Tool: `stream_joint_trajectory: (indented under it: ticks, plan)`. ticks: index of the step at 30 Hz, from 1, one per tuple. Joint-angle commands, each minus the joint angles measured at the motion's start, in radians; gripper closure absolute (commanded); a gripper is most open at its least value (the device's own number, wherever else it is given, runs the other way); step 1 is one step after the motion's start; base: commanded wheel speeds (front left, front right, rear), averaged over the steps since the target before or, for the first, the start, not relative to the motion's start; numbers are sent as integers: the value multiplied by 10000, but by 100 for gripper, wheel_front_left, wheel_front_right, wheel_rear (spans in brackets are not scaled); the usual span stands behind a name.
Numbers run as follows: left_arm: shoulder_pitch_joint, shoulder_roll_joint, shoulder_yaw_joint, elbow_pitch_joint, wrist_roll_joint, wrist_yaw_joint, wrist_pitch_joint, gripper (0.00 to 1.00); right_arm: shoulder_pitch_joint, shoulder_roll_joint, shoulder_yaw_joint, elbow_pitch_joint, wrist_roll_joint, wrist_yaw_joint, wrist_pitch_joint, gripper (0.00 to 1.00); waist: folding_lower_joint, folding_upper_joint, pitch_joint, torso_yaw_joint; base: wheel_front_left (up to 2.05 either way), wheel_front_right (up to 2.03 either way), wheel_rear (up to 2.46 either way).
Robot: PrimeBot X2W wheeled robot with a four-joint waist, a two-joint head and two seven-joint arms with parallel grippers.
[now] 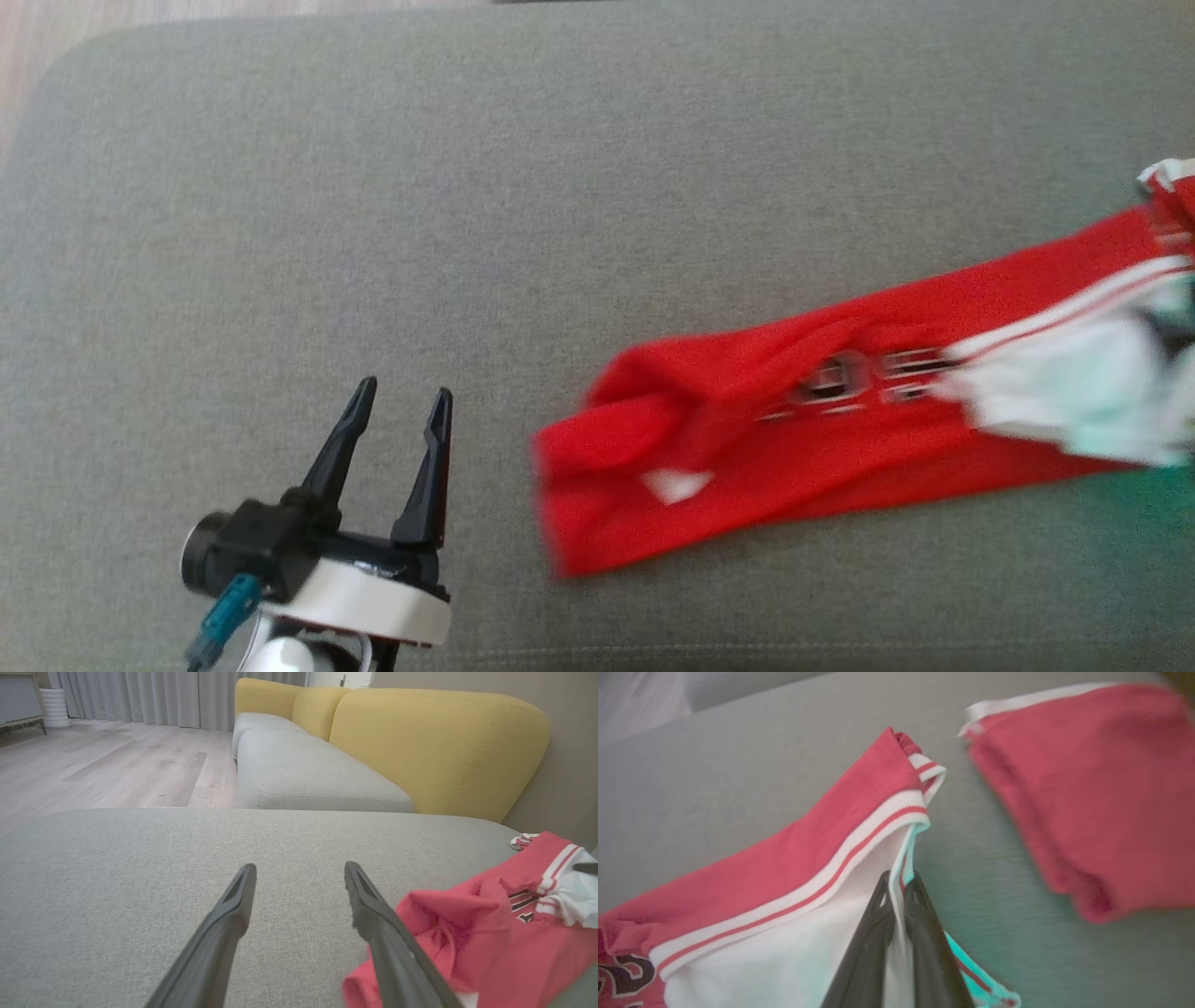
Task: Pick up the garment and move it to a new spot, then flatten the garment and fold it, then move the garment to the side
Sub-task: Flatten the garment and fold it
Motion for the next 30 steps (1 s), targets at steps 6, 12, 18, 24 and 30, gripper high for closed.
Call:
stream_joint_trajectory:
  ticks: [6,12,18,24,30]
  plan:
    - [144,-259,692,16,312,-343,-89,0,-308,-1201,-1320,214,-292,-7,-826,100,0,-1,-366,-230,0,0,0]
    - [306,-394,900,220,409,-466,-89,0,-293,-1165,-1348,-418,-333,-7,-893,100,0,-1,-608,-425,0,0,0]
    - [317,-452,905,311,445,-543,-89,0,-96,-626,-604,-1568,-339,-7,-654,100,0,-1,-712,-457,0,0,0]
    - [322,-478,915,379,387,-585,-89,0,572,87,996,-3322,-213,-7,3,100,0,-1,-785,-361,0,0,0]
    - [273,-484,779,388,176,-479,-89,0,1171,1397,2668,-4154,-450,-7,203,100,0,-1,-717,-244,0,0,0]
